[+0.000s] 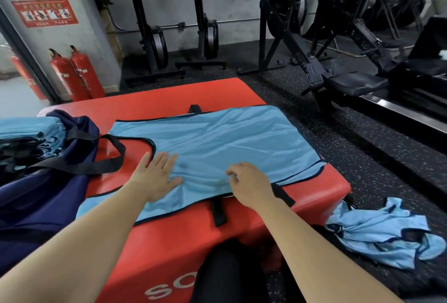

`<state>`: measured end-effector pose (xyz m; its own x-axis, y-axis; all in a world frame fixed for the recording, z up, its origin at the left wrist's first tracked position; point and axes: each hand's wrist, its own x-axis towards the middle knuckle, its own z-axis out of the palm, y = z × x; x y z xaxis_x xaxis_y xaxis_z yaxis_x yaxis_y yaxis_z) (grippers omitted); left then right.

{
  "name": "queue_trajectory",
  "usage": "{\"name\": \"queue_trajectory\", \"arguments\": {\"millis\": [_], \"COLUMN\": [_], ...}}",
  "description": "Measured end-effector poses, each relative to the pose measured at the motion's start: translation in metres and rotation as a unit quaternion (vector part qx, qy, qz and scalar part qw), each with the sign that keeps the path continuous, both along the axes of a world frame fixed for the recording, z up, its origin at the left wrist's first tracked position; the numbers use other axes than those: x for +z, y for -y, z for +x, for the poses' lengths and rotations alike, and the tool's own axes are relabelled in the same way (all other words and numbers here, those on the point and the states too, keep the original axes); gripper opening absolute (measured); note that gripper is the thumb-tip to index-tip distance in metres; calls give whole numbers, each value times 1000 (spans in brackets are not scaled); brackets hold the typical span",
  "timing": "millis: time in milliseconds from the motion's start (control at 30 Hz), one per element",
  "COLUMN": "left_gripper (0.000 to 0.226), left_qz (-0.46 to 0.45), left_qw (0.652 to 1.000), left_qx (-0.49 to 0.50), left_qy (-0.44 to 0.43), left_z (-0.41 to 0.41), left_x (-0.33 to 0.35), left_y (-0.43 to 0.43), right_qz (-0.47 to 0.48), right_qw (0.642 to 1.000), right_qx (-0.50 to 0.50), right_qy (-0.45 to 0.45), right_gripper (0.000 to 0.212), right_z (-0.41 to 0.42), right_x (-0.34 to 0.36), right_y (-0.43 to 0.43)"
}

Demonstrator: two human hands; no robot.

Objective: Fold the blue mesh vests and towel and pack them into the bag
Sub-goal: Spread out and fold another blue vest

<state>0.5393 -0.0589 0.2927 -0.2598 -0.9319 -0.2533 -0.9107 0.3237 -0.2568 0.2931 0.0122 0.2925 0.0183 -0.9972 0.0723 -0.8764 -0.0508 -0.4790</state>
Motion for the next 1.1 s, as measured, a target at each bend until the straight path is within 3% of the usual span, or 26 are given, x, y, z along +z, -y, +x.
{"name": "queue_trajectory", "arguments": {"millis": [133,300,400,600,667,767,867,967,1033,1100], "left_gripper": [65,47,32,18,13,15,21,12,8,5], "left_qz": [14,-26,-49,-9,25,91,51,-70,-74,-51], "left_qw": [992,954,963,986,983,953,936,963,979,982], "left_qx": [-16,-119,-152,-81,-61,-14,7,-27,-83,-76], "left_qy": [-127,-275,-217,-146,-172,-289,-347,-257,-169,-164], "left_z": [-52,-139,-166,-159,-156,-154,-153,-156,-158,-159], "left_x": [4,11,12,12,15,22,27,25,15,6], "left_y": [-14,-39,-47,-45,-44,-44,-41,-42,-45,-47], "right_qz": [-39,-45,-22,24,30,20,-112,-180,-130,-90], "right_qw": [995,977,961,941,945,967,967,945,942,946], "right_qx": [-32,-68,-97,-79,-53,-38,-78,-86,-45,-24], "right_qy": [-90,-195,-259,-328,-321,-252,-215,-260,-305,-311], "right_gripper": [32,40,43,32,27,20,21,24,20,22], "right_z": [-33,-78,-118,-174,-175,-175,-180,-186,-187,-190], "right_x": [2,1,4,8,10,20,28,20,3,-10], "right_y": [1,-10,-16,-7,0,11,21,23,16,12]}}
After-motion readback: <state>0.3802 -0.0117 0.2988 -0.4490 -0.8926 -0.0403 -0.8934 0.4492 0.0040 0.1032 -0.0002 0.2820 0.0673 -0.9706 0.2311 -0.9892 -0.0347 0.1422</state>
